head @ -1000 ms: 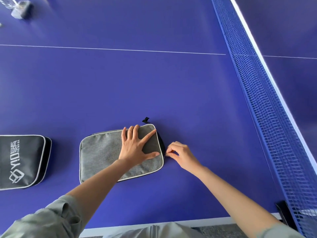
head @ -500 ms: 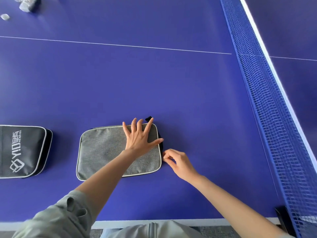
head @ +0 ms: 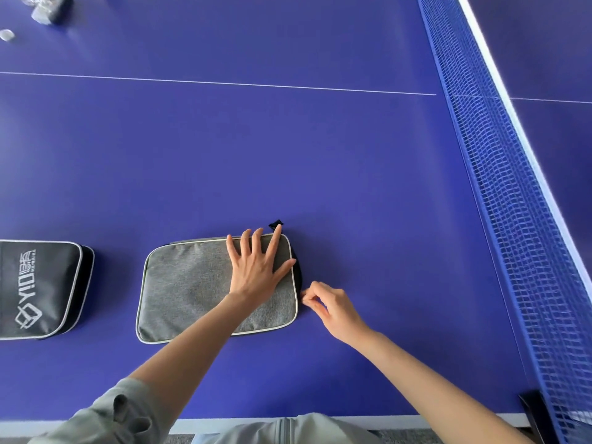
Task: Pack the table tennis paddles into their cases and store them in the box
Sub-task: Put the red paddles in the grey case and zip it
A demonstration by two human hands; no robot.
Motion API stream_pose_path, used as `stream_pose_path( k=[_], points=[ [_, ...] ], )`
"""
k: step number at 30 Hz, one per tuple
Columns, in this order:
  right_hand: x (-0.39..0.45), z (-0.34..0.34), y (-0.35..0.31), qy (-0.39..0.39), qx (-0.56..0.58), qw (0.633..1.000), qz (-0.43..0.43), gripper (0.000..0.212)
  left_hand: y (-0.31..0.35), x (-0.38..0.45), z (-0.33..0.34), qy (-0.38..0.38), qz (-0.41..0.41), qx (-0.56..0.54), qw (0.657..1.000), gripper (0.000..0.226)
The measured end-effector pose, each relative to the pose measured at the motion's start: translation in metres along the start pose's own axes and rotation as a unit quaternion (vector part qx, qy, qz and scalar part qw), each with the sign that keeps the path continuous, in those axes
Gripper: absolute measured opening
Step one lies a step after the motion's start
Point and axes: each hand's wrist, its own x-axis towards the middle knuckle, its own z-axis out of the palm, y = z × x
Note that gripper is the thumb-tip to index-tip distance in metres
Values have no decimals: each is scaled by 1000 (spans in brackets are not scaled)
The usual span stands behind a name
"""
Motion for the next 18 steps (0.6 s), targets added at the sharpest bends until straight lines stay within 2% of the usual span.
stream_pose_path(
  k=[4, 13, 18],
  points=[
    [9, -3, -4, 7, 15, 999, -37, 8, 1, 1, 0, 10, -3, -3, 1000, 71],
    [13, -7, 0, -24, 51, 998, -39, 6, -1, 1, 1, 5, 3, -6, 1000, 72],
    [22, -17, 2, -65, 1, 995, -76, 4, -5, 2, 3, 26, 22, -16, 999, 70]
  ],
)
